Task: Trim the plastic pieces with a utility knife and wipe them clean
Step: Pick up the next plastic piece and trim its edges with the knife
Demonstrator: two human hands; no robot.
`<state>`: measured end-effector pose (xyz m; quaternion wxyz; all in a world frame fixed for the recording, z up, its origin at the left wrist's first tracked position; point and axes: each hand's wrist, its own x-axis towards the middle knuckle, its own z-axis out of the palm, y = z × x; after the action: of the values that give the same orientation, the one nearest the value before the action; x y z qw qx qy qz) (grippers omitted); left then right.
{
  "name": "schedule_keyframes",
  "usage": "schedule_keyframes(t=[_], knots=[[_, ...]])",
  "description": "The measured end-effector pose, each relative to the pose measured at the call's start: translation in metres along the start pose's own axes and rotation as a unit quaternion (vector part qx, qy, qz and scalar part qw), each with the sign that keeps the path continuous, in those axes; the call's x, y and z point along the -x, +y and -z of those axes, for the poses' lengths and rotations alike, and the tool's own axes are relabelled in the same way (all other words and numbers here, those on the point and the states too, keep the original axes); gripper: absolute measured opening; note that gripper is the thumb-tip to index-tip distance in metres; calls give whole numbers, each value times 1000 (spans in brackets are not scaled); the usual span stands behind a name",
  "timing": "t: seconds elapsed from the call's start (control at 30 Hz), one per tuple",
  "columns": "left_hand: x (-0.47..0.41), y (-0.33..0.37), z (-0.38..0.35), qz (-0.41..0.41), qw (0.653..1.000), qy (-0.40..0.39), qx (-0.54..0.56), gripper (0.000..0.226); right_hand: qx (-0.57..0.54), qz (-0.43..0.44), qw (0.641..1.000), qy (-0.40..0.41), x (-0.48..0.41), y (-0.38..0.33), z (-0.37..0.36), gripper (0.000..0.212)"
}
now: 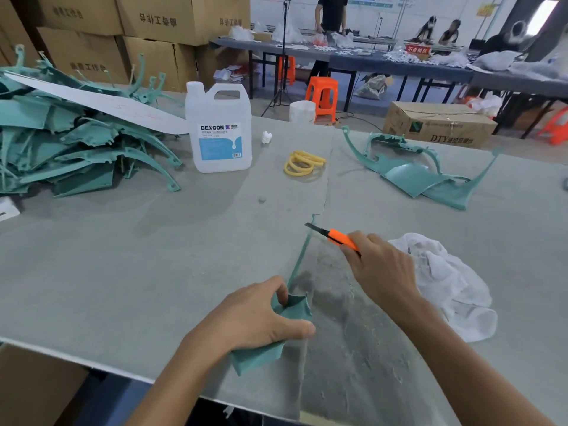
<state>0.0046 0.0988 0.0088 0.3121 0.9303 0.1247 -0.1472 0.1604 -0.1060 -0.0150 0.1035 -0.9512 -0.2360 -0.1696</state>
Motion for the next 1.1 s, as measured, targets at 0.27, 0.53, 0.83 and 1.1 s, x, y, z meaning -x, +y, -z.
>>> schedule_keyframes(t=[0.27,0.53,0.83,1.1], knots=[[20,-19,-21,-70,983,42,-162,60,-389,-152,909,-13,7,-11,6,29],[1,-10,-13,-79,989,68,-101,74,-487,-159,855,-79,8,-13,0,15],[-83,51,-60,-112,953,186,-211,26,-488,-222,841,-70,38,-12,-18,23],[-104,38,-48,-116,978,149,-88,19,-171,-171,970,-32,73,2,-12,26]])
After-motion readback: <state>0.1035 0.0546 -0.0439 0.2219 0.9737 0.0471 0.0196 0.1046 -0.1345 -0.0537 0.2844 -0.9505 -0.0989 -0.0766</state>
